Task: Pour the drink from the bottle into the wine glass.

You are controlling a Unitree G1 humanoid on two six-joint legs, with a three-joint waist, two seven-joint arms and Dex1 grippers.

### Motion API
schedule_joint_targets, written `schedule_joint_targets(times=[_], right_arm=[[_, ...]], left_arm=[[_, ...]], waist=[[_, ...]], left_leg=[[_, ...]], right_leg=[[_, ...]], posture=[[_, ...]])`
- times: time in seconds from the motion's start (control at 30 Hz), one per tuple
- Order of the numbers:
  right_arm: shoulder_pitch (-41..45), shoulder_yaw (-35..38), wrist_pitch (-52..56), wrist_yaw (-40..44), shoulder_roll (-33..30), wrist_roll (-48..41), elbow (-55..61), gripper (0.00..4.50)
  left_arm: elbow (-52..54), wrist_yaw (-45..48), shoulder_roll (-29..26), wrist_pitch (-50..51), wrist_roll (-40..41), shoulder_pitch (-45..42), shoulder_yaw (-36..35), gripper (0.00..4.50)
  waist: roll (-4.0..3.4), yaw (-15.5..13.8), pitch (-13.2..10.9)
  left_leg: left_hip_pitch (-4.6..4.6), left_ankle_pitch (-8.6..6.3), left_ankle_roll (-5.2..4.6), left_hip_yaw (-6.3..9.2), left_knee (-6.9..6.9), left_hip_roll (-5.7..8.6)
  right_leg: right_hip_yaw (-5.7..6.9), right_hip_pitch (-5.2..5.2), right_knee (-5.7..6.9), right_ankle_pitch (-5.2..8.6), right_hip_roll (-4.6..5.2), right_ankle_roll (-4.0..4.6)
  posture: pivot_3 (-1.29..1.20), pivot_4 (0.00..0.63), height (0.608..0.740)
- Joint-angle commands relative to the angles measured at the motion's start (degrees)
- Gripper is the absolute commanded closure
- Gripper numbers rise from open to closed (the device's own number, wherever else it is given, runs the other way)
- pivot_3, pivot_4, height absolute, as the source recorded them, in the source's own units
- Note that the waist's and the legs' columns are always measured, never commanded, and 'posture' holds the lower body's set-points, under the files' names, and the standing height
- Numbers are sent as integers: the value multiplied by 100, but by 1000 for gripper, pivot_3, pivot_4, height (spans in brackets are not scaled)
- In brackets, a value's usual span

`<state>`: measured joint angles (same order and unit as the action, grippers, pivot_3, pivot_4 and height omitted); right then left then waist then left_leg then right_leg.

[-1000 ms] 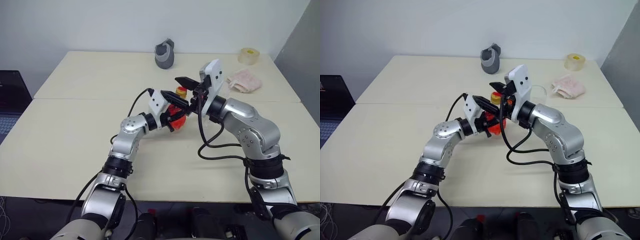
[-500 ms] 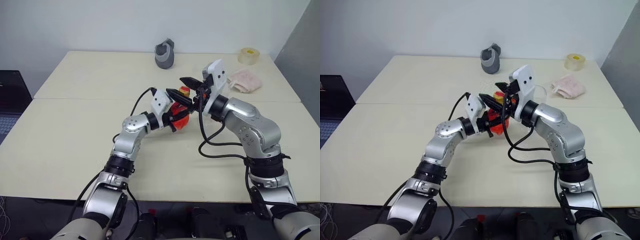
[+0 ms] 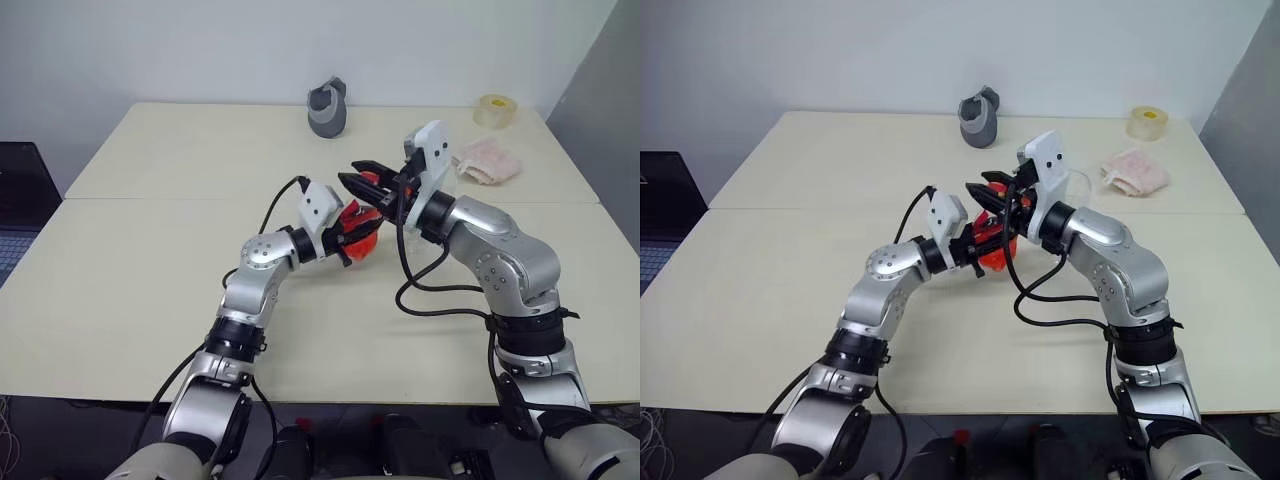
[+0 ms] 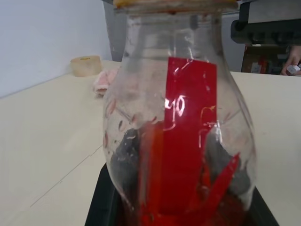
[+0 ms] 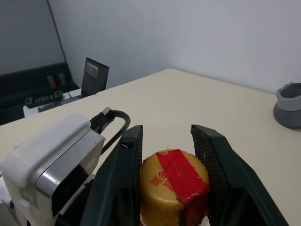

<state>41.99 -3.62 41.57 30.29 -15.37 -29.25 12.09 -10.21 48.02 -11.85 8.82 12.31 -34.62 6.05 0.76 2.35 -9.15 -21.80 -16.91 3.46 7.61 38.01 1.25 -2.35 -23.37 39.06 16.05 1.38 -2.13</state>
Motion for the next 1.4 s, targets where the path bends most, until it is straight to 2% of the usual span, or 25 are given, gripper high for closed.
schedule_joint_targets(times=[0.03, 0.27, 0.47, 0.73, 0.87, 1.03, 1.27, 1.4], right_arm=[[230, -19, -65, 885, -45, -684, 548, 3206], [469, -475, -138, 2601, -358, -982, 297, 3206], [607, -452, -171, 2876, -341, -843, 61, 3206], [241, 64, 304, 2604, -903, -1176, 705, 484], [-76, 316, 562, 1833, -1061, -1133, 1142, 484], [-38, 142, 354, 912, -719, -634, 1201, 484], [365, -113, 77, 378, -336, -103, 780, 484], [458, -45, 143, 231, -22, -202, 624, 484]], left_arm=[[1101, 390, -208, 208, 478, 323, 57, 3458], [2077, 853, -839, 697, 1066, 937, 30, 3458], [2353, 740, -978, 888, 1196, 1108, 26, 3458], [2057, 439, -1132, 802, 1076, 1151, -231, 3458], [1848, 228, -1122, 733, 1039, 1053, -328, 3458], [1311, 127, -929, 433, 877, 649, -260, 3458], [744, 218, -732, 74, 727, 237, -177, 3458], [563, 231, -669, -40, 673, 138, -171, 3458]], waist=[[0, 5, 0], [-2, 23, -1], [-3, 22, -2], [-3, -13, -2], [-2, -44, -2], [-2, -45, -2], [-3, -41, -2], [-3, -40, -2]], left_leg=[[-1, 0, 0, 1, 0, -1], [4, -8, -15, 2, 0, -1], [3, -8, -15, 3, 2, 0], [2, -8, -14, 6, 2, 0], [1, -9, -15, 4, 1, 0], [2, -8, -14, 1, 1, 1], [1, -1, -2, 0, 0, 1], [1, -1, -2, 1, -1, 1]], right_leg=[[1, 0, -1, 0, 0, 0], [4, 6, -1, 0, -1, 0], [4, 7, -4, 0, 0, 0], [5, 7, -5, 0, 2, 0], [4, 6, -6, 0, 3, 0], [3, 6, -3, 0, 2, 0], [2, 3, -5, 0, 2, 0], [3, 3, -4, 0, 2, 0]], posture=[[0, 150, 740], [0, 150, 740], [0, 150, 740], [0, 150, 740], [0, 150, 740], [0, 150, 740], [0, 150, 740], [0, 150, 740]])
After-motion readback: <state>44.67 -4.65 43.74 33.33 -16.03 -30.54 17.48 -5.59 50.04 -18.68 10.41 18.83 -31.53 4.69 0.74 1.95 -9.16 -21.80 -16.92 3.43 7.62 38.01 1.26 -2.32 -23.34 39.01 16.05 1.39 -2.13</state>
